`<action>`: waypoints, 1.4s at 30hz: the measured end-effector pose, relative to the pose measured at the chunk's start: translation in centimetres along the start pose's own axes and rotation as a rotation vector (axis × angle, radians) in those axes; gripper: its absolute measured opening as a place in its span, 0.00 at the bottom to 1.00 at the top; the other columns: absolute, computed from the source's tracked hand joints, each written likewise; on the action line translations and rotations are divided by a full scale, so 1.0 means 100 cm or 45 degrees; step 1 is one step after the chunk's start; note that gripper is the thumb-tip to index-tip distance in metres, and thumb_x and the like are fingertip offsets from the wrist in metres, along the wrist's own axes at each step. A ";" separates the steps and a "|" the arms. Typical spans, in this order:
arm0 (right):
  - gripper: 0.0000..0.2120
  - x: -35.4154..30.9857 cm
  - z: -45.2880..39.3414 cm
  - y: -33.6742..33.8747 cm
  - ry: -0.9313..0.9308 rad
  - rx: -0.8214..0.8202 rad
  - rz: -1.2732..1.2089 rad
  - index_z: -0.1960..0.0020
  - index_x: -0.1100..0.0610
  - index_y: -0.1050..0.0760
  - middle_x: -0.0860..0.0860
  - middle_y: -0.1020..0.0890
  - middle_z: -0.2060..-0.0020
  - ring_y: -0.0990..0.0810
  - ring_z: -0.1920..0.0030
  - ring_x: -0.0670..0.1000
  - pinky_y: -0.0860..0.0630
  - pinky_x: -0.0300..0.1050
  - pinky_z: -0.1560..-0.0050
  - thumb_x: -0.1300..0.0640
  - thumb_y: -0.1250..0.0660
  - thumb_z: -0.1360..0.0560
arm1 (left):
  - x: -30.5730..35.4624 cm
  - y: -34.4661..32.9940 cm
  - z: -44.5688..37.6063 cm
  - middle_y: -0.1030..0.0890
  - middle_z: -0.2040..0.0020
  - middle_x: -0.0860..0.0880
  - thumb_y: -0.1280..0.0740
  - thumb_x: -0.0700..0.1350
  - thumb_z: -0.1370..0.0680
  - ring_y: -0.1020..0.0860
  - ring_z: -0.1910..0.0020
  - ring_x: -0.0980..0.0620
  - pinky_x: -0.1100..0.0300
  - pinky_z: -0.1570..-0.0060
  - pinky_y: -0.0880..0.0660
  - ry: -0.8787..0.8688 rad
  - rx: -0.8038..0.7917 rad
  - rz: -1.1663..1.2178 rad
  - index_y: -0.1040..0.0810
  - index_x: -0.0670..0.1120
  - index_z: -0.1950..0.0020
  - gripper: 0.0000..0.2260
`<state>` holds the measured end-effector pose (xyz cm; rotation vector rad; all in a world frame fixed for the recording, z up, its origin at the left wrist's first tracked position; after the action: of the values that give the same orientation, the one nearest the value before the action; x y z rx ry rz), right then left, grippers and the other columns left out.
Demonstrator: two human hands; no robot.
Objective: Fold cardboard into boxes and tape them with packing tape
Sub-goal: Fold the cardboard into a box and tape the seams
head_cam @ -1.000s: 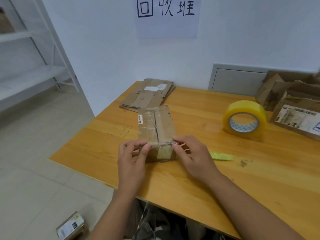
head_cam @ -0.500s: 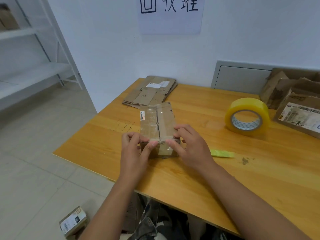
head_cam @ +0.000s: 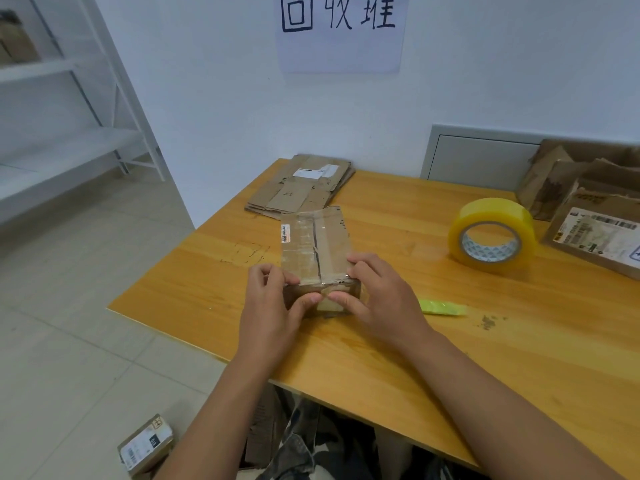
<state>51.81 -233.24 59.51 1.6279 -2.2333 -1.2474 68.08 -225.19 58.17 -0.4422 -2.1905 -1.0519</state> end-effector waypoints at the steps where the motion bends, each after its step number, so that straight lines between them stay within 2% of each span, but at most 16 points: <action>1: 0.18 0.001 0.000 0.000 -0.002 -0.017 0.009 0.52 0.55 0.28 0.50 0.22 0.40 0.21 0.45 0.54 0.19 0.54 0.62 0.39 0.35 0.26 | 0.000 0.000 -0.001 0.36 0.47 0.57 0.26 0.56 0.28 0.30 0.53 0.60 0.70 0.64 0.32 0.003 -0.006 -0.044 0.29 0.52 0.50 0.16; 3: 0.18 0.001 0.000 -0.001 0.002 -0.035 0.030 0.52 0.55 0.27 0.50 0.22 0.40 0.20 0.45 0.54 0.19 0.53 0.61 0.40 0.35 0.26 | 0.000 0.000 0.000 0.35 0.46 0.56 0.26 0.56 0.28 0.30 0.52 0.60 0.71 0.63 0.32 0.003 -0.016 -0.061 0.29 0.52 0.49 0.16; 5: 0.18 0.002 0.001 -0.001 -0.009 -0.045 0.021 0.51 0.55 0.27 0.50 0.22 0.39 0.20 0.44 0.54 0.19 0.52 0.60 0.41 0.34 0.26 | -0.003 0.002 0.002 0.34 0.45 0.55 0.27 0.55 0.27 0.28 0.48 0.63 0.72 0.56 0.28 0.017 -0.057 0.050 0.26 0.52 0.47 0.14; 7: 0.18 0.006 0.001 -0.001 -0.029 -0.079 -0.015 0.49 0.55 0.26 0.49 0.23 0.38 0.21 0.43 0.53 0.19 0.53 0.59 0.40 0.35 0.26 | -0.007 0.004 0.005 0.32 0.42 0.54 0.28 0.48 0.24 0.26 0.44 0.65 0.70 0.47 0.25 0.031 -0.136 0.262 0.23 0.54 0.44 0.10; 8: 0.19 0.008 0.003 -0.001 -0.039 -0.099 -0.037 0.47 0.55 0.25 0.48 0.23 0.36 0.21 0.42 0.53 0.19 0.53 0.58 0.40 0.36 0.25 | -0.008 0.007 0.007 0.30 0.41 0.54 0.29 0.44 0.23 0.26 0.43 0.64 0.69 0.45 0.24 0.021 -0.165 0.326 0.23 0.56 0.42 0.11; 11: 0.19 0.012 0.005 0.001 -0.073 -0.128 -0.083 0.44 0.55 0.24 0.46 0.24 0.34 0.21 0.40 0.50 0.19 0.53 0.55 0.41 0.38 0.24 | -0.014 0.016 0.012 0.23 0.43 0.58 0.32 0.40 0.21 0.23 0.43 0.63 0.71 0.49 0.25 0.048 -0.163 0.413 0.24 0.59 0.38 0.17; 14: 0.19 0.012 0.006 0.000 -0.096 -0.123 -0.111 0.43 0.55 0.23 0.45 0.24 0.34 0.21 0.39 0.49 0.19 0.52 0.54 0.42 0.38 0.25 | -0.023 0.019 0.012 0.20 0.50 0.64 0.33 0.39 0.20 0.21 0.46 0.61 0.73 0.53 0.28 0.120 -0.117 0.428 0.23 0.60 0.41 0.16; 18: 0.18 0.013 0.006 0.001 -0.105 -0.104 -0.120 0.43 0.55 0.23 0.45 0.24 0.34 0.20 0.40 0.49 0.19 0.52 0.54 0.43 0.37 0.25 | -0.030 0.017 0.011 0.20 0.55 0.60 0.33 0.39 0.20 0.21 0.49 0.59 0.68 0.52 0.27 0.169 -0.070 0.428 0.22 0.59 0.43 0.15; 22: 0.18 0.012 0.007 0.001 -0.095 -0.092 -0.131 0.43 0.56 0.23 0.46 0.23 0.34 0.20 0.41 0.49 0.19 0.50 0.54 0.45 0.36 0.25 | -0.022 0.017 0.013 0.20 0.51 0.56 0.35 0.37 0.19 0.22 0.48 0.62 0.72 0.53 0.28 0.126 -0.033 0.394 0.24 0.61 0.43 0.17; 27: 0.19 0.009 0.006 0.005 -0.113 -0.096 -0.150 0.43 0.57 0.21 0.46 0.23 0.34 0.23 0.41 0.45 0.20 0.46 0.55 0.48 0.40 0.27 | -0.017 0.015 0.011 0.27 0.45 0.57 0.35 0.35 0.20 0.23 0.48 0.64 0.73 0.54 0.27 0.143 0.016 0.364 0.27 0.61 0.47 0.18; 32: 0.22 0.011 0.008 0.006 -0.129 -0.099 -0.193 0.41 0.57 0.21 0.42 0.25 0.34 0.23 0.43 0.45 0.20 0.49 0.56 0.52 0.43 0.29 | -0.013 0.014 0.011 0.27 0.45 0.52 0.37 0.35 0.20 0.24 0.49 0.64 0.72 0.55 0.27 0.121 0.048 0.303 0.26 0.54 0.45 0.13; 36: 0.20 0.013 0.008 0.006 -0.147 -0.098 -0.217 0.41 0.56 0.20 0.38 0.27 0.35 0.20 0.44 0.47 0.19 0.52 0.53 0.53 0.42 0.27 | -0.012 0.016 0.009 0.25 0.49 0.54 0.37 0.34 0.20 0.25 0.51 0.63 0.73 0.57 0.29 0.109 0.090 0.256 0.24 0.51 0.47 0.11; 39: 0.16 0.012 0.008 0.008 -0.131 -0.059 -0.234 0.42 0.58 0.19 0.41 0.24 0.36 0.22 0.40 0.45 0.18 0.50 0.50 0.60 0.37 0.27 | -0.011 0.017 0.007 0.25 0.50 0.57 0.37 0.35 0.19 0.25 0.51 0.62 0.73 0.58 0.29 0.104 0.097 0.212 0.25 0.53 0.49 0.12; 42: 0.14 0.014 0.006 0.008 -0.131 -0.045 -0.254 0.43 0.58 0.19 0.46 0.21 0.36 0.22 0.39 0.46 0.20 0.47 0.46 0.64 0.36 0.26 | -0.012 0.016 0.005 0.24 0.49 0.54 0.37 0.35 0.19 0.24 0.50 0.58 0.70 0.59 0.29 0.125 0.093 0.142 0.27 0.55 0.49 0.13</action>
<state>50.28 -233.99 59.13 1.8514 -2.1337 -1.4402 69.65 -223.84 58.02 -0.4643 -2.0854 -0.9123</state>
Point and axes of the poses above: each hand's wrist, its own z-axis away from the middle knuckle, its own y-axis out of the back of the hand, x = y × z, the point moved 9 cm from there along -z, towards the middle knuckle
